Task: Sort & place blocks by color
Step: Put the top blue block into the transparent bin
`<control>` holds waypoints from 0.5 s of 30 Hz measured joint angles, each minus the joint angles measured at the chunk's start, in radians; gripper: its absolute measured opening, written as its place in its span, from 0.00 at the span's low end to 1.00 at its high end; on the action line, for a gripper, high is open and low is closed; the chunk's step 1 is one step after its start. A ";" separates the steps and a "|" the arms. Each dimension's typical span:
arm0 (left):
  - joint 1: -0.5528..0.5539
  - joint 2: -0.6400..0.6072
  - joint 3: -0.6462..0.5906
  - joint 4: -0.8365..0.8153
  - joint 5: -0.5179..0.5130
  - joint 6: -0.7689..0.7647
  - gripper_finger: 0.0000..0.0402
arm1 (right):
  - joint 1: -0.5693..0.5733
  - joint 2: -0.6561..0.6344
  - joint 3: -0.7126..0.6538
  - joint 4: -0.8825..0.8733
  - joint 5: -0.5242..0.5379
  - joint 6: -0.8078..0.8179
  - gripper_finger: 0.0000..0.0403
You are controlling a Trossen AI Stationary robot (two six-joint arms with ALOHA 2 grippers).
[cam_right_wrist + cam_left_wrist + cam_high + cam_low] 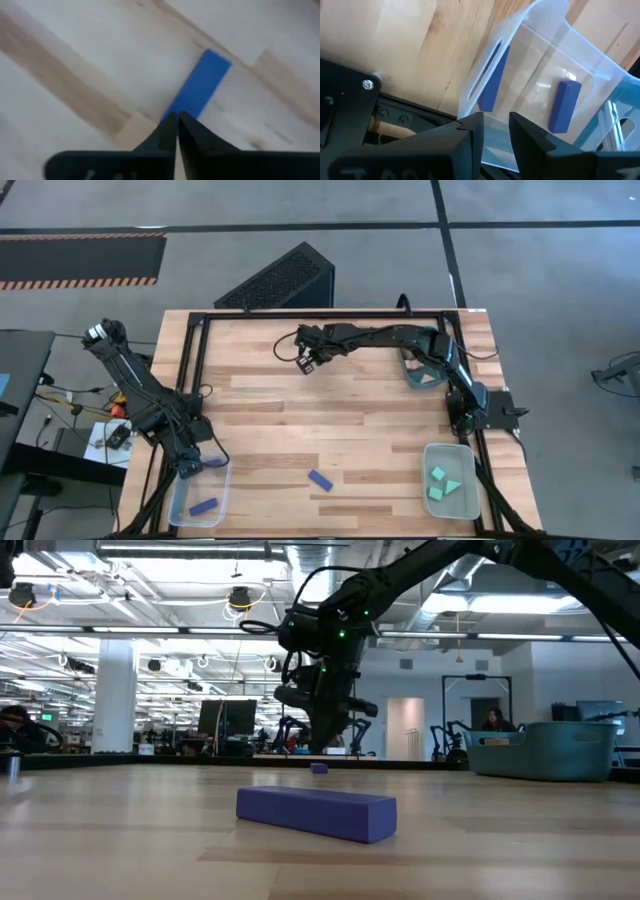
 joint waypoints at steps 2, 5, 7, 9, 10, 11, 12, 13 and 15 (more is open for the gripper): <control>0.000 0.000 0.000 0.000 0.000 0.008 0.19 | -0.008 0.000 0.000 -0.006 0.001 -0.018 0.03; 0.002 0.000 0.000 0.000 -0.007 0.010 0.19 | -0.020 0.000 0.000 -0.005 -0.003 -0.027 0.02; 0.002 0.000 0.000 0.000 -0.015 0.003 0.19 | -0.021 0.000 0.000 -0.003 -0.013 -0.028 0.04; 0.002 0.000 0.000 0.000 -0.023 0.002 0.19 | -0.027 0.000 0.000 -0.002 -0.029 -0.030 0.04; 0.002 0.000 0.000 0.000 -0.026 0.002 0.19 | -0.028 0.000 0.000 -0.002 -0.032 -0.030 0.03; 0.002 0.000 0.000 0.000 -0.026 0.002 0.19 | -0.026 0.000 0.000 -0.002 -0.037 -0.031 0.02; 0.002 0.000 0.000 0.000 -0.027 0.002 0.19 | -0.026 0.002 0.000 0.000 -0.044 -0.031 0.02; 0.002 0.000 0.000 0.000 -0.029 0.001 0.19 | -0.026 0.008 0.000 0.009 -0.049 -0.030 0.01; 0.002 0.000 0.000 0.001 -0.033 0.000 0.19 | -0.026 0.014 -0.001 0.007 -0.066 -0.024 0.01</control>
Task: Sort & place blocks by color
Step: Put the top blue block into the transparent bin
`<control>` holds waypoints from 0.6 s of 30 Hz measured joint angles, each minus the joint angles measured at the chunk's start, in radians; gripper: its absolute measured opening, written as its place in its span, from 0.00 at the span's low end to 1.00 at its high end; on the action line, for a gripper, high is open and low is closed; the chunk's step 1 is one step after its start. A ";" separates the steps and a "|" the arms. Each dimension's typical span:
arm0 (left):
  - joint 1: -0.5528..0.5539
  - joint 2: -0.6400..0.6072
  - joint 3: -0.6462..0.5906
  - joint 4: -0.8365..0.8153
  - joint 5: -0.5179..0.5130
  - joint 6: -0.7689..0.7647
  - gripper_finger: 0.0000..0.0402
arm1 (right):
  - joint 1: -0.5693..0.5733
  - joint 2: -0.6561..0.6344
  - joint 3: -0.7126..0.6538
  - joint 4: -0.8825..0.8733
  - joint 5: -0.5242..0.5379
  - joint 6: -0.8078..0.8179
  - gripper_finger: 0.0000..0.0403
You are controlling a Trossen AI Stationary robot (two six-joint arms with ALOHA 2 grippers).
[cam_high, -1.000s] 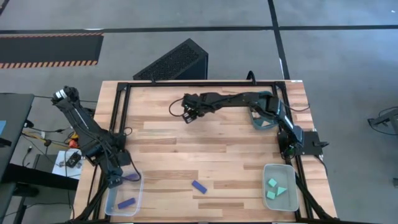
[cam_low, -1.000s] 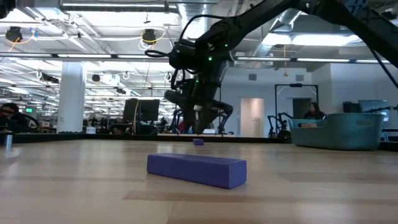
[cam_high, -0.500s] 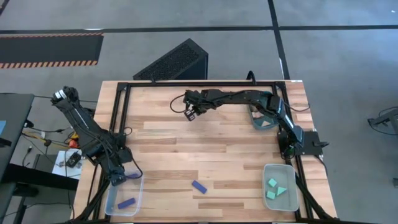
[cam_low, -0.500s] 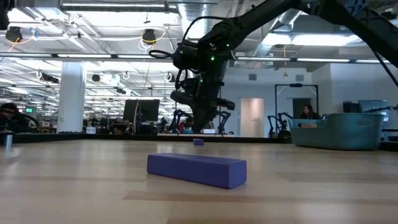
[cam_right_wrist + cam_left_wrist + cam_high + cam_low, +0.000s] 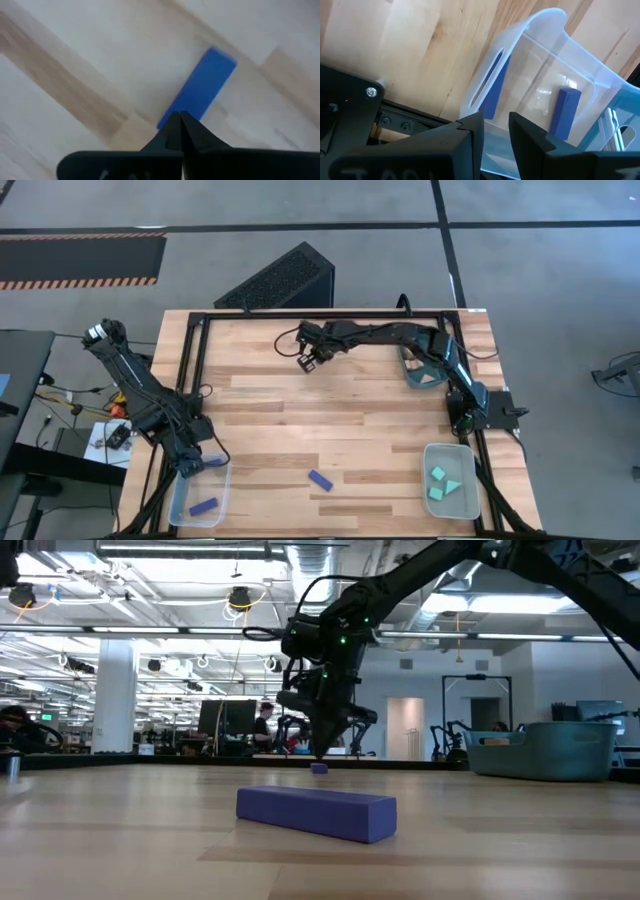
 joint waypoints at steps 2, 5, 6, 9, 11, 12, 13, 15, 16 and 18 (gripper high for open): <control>0.000 0.000 0.000 0.000 -0.003 -0.006 0.19 | 0.001 0.009 0.000 0.003 0.000 0.002 0.02; 0.000 0.000 0.000 0.000 -0.014 -0.008 0.19 | 0.002 0.018 0.001 0.001 -0.003 0.010 0.02; 0.000 0.000 0.000 0.000 -0.016 -0.013 0.19 | 0.002 0.024 0.001 0.000 -0.001 0.011 0.01; 0.000 0.000 0.000 0.000 -0.016 -0.026 0.19 | 0.001 0.029 0.004 -0.005 -0.008 0.021 0.01; 0.000 0.000 0.000 0.001 -0.016 -0.032 0.19 | 0.005 0.035 0.006 -0.020 -0.011 0.023 0.01; 0.000 0.000 0.000 0.001 -0.016 -0.032 0.19 | 0.009 0.036 0.006 -0.029 -0.018 0.027 0.01; 0.000 0.000 0.000 0.000 -0.016 -0.034 0.19 | 0.013 0.036 0.007 -0.038 -0.026 0.028 0.01; 0.000 0.000 0.000 0.001 -0.017 -0.044 0.19 | 0.030 0.036 0.006 -0.077 -0.078 0.029 0.01; 0.000 0.000 0.000 0.001 -0.019 -0.053 0.19 | 0.045 0.032 0.006 -0.100 -0.100 0.029 0.01; 0.000 0.000 0.000 0.001 -0.026 -0.073 0.19 | 0.087 0.021 0.005 -0.163 -0.175 0.015 0.01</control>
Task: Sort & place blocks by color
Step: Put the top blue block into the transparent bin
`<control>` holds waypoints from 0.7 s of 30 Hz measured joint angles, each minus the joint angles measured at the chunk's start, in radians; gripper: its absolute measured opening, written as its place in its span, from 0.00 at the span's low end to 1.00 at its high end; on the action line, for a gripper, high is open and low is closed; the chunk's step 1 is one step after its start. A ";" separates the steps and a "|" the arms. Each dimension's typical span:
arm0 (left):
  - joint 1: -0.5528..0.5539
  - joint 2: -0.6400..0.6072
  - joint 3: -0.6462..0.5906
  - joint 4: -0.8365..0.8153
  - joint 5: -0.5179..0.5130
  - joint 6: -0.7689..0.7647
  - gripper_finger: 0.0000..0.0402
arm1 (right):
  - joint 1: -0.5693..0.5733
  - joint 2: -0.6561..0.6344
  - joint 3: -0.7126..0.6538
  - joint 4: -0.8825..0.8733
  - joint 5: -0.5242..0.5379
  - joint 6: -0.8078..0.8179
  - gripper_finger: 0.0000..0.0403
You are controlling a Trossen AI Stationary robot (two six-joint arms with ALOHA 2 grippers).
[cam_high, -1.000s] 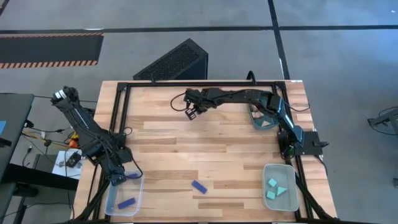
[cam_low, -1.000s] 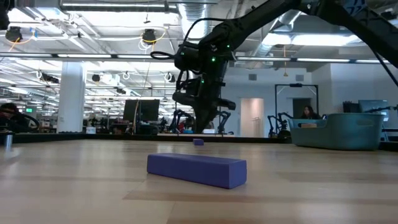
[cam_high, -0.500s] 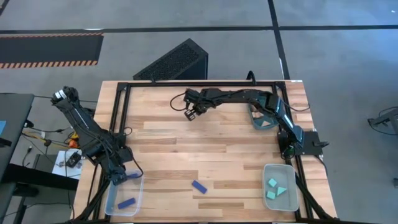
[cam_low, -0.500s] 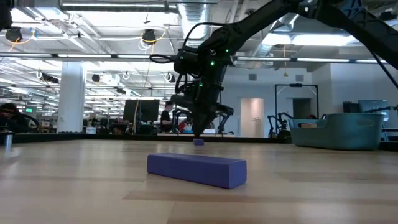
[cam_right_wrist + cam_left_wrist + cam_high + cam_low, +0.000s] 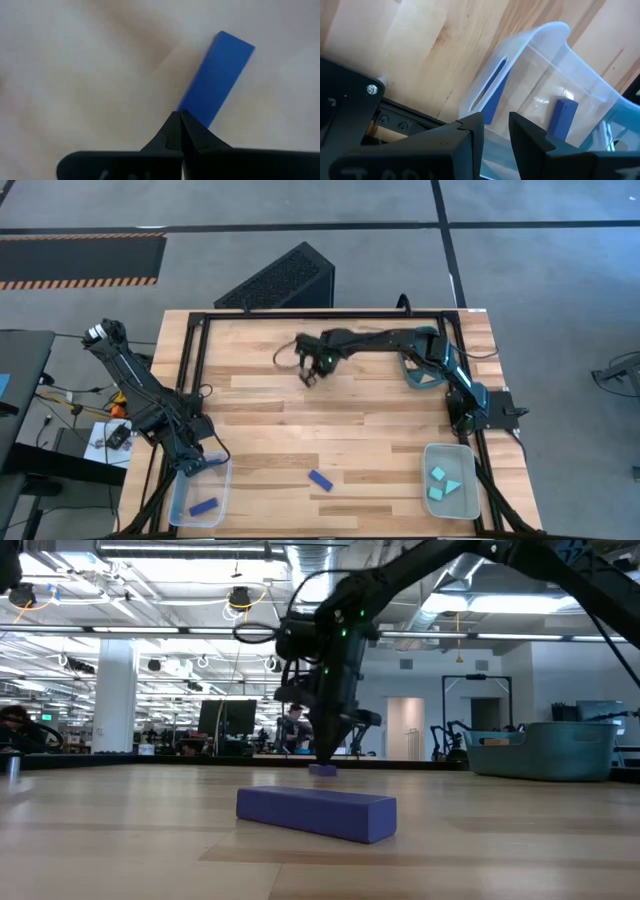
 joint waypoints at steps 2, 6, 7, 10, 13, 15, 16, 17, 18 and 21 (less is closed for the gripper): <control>0.000 0.000 0.000 0.000 -0.004 -0.022 0.19 | 0.052 -0.017 -0.003 -0.055 -0.045 -0.045 0.01; 0.000 0.000 0.000 0.000 -0.034 -0.045 0.19 | 0.142 -0.066 -0.011 -0.126 -0.050 -0.084 0.01; 0.000 0.000 0.000 0.001 -0.048 -0.047 0.19 | 0.159 -0.087 -0.010 -0.129 -0.041 -0.081 0.02; 0.001 0.000 0.000 0.012 -0.131 -0.049 0.19 | 0.199 -0.134 -0.004 -0.154 0.031 -0.040 0.05; 0.010 0.000 0.000 0.038 -0.227 -0.025 0.19 | 0.242 -0.143 -0.008 -0.203 0.110 -0.030 0.14; 0.028 0.000 0.000 0.055 -0.270 0.012 0.19 | 0.269 -0.148 -0.007 -0.214 0.140 -0.028 0.22; 0.040 0.000 0.000 0.065 -0.288 0.035 0.19 | 0.281 -0.150 -0.006 -0.222 0.147 -0.028 0.26; 0.053 0.000 0.000 0.072 -0.306 0.061 0.19 | 0.292 -0.147 -0.006 -0.228 0.155 -0.028 0.31; 0.067 0.000 0.000 0.072 -0.330 0.088 0.19 | 0.302 -0.138 -0.006 -0.229 0.161 -0.028 0.37; 0.111 0.000 0.000 0.081 -0.452 0.146 0.21 | 0.316 -0.119 -0.022 -0.216 0.158 -0.007 0.53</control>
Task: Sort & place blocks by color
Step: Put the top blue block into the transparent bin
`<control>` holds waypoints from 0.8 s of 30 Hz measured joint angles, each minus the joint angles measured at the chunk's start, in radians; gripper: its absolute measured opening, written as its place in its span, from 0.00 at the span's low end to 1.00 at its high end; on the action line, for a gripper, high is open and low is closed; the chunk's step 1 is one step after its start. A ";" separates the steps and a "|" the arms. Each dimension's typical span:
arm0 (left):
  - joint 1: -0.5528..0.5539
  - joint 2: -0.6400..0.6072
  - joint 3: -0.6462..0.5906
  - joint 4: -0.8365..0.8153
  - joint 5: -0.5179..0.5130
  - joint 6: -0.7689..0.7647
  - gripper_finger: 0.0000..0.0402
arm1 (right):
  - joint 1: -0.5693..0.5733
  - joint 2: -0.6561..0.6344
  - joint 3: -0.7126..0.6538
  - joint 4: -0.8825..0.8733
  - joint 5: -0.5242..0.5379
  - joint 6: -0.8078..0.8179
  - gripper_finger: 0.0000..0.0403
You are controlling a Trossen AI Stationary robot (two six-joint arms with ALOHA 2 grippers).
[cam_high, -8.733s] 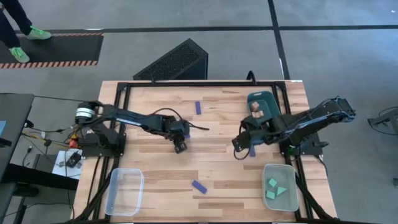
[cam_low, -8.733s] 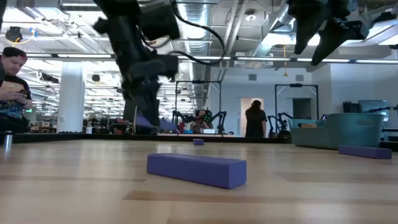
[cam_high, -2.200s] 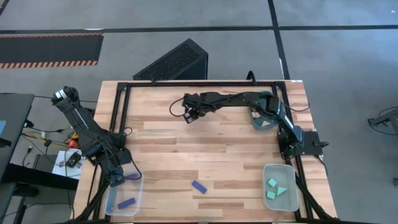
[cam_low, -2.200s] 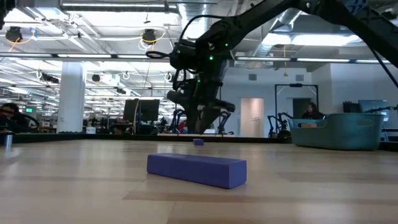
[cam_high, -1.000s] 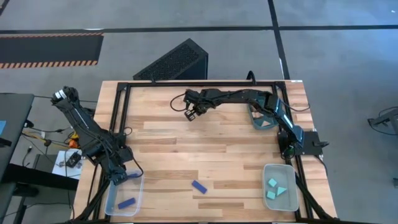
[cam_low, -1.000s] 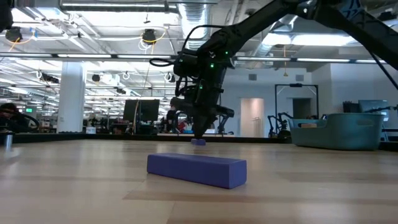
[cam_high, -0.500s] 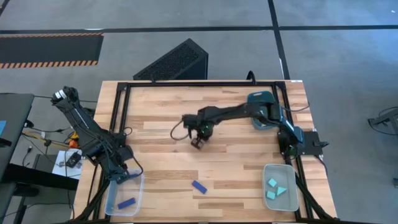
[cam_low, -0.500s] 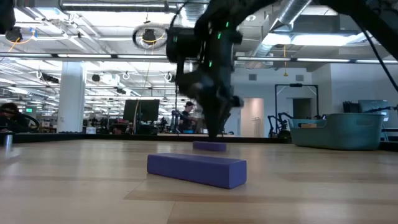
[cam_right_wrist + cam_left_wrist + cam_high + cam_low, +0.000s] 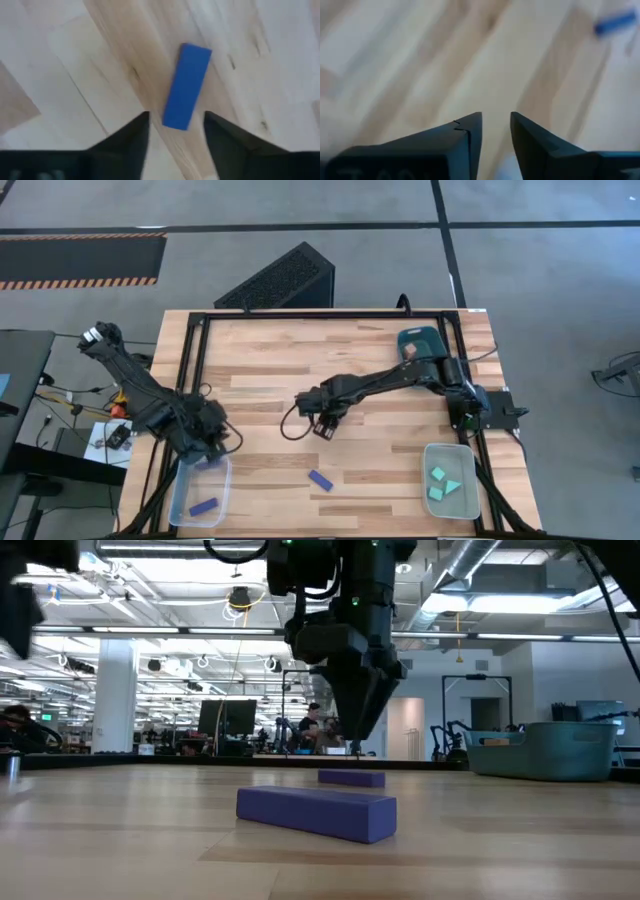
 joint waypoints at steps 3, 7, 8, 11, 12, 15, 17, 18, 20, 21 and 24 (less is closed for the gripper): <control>0.041 -0.002 0.000 0.038 -0.105 0.066 0.27 | -0.007 -0.009 -0.068 0.092 -0.001 0.070 0.67; 0.098 -0.002 0.000 0.073 -0.150 0.187 0.37 | -0.042 -0.004 -0.130 0.098 -0.032 0.134 0.76; 0.112 -0.002 0.000 0.071 -0.150 0.212 0.39 | -0.049 -0.006 -0.144 0.113 -0.045 0.140 0.77; 0.160 -0.002 0.000 0.070 -0.150 0.291 0.43 | -0.063 -0.011 -0.174 0.161 -0.085 0.147 0.76; 0.178 -0.002 0.000 0.070 -0.150 0.323 0.44 | -0.063 -0.012 -0.181 0.178 -0.098 0.146 0.75; 0.241 -0.002 0.000 0.089 -0.129 0.415 0.45 | -0.059 -0.001 -0.196 0.239 -0.099 0.146 0.71; 0.284 -0.002 0.000 0.108 -0.108 0.461 0.45 | -0.058 -0.005 -0.198 0.272 -0.105 0.161 0.67; 0.305 -0.002 0.000 0.124 -0.097 0.478 0.45 | -0.058 -0.005 -0.198 0.286 -0.104 0.174 0.64; 0.347 -0.002 0.000 0.150 -0.078 0.505 0.45 | -0.055 -0.004 -0.198 0.291 -0.102 0.183 0.57; 0.367 -0.002 0.000 0.165 -0.070 0.515 0.45 | -0.054 -0.005 -0.197 0.290 -0.100 0.182 0.52; 0.426 -0.002 0.000 0.204 -0.044 0.537 0.45 | -0.042 -0.004 -0.198 0.275 -0.100 0.182 0.36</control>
